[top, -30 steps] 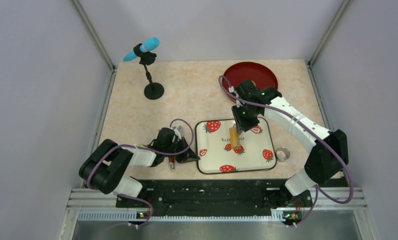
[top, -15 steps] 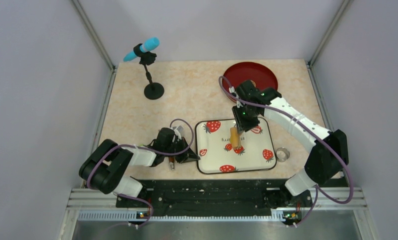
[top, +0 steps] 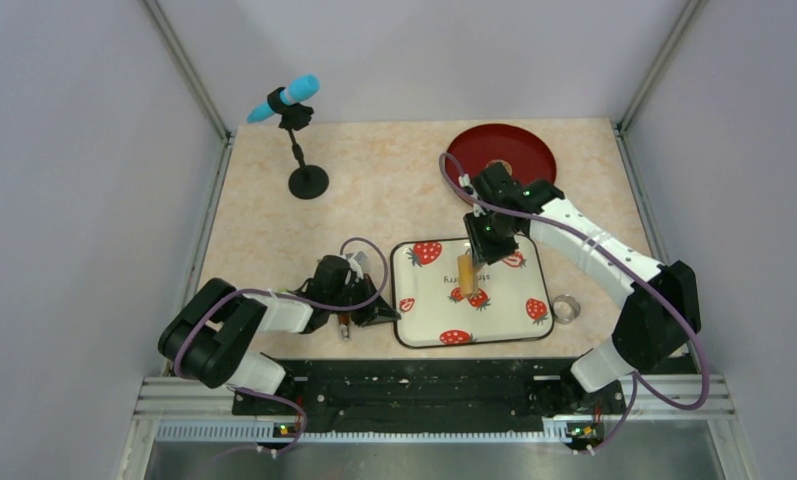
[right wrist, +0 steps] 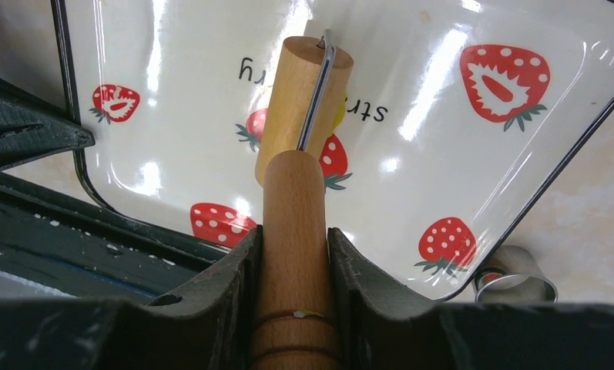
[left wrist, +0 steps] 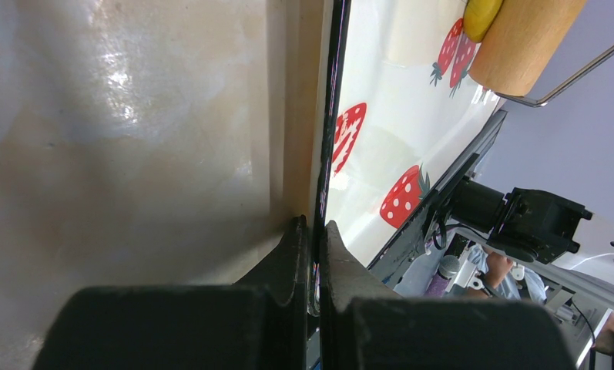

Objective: Roll out the dumpling wrappers from the dough

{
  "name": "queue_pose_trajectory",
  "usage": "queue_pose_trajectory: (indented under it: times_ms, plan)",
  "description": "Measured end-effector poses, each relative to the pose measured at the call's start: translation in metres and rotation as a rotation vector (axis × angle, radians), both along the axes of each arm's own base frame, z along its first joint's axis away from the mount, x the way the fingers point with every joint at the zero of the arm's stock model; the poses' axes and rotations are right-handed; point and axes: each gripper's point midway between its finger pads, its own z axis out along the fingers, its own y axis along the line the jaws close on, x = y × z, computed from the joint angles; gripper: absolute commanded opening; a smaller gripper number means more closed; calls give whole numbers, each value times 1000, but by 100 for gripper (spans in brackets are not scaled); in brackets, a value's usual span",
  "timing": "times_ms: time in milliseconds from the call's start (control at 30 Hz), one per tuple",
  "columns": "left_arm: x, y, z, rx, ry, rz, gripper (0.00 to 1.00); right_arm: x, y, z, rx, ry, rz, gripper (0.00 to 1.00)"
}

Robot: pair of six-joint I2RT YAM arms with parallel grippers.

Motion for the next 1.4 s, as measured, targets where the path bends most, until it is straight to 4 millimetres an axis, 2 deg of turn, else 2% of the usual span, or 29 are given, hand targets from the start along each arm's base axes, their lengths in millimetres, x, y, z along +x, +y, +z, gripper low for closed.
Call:
queue_pose_trajectory:
  times_ms: [1400]
  plan:
    - [0,1,0,-9,-9,5,0,9,-6,-5,-33,-33,-37,0]
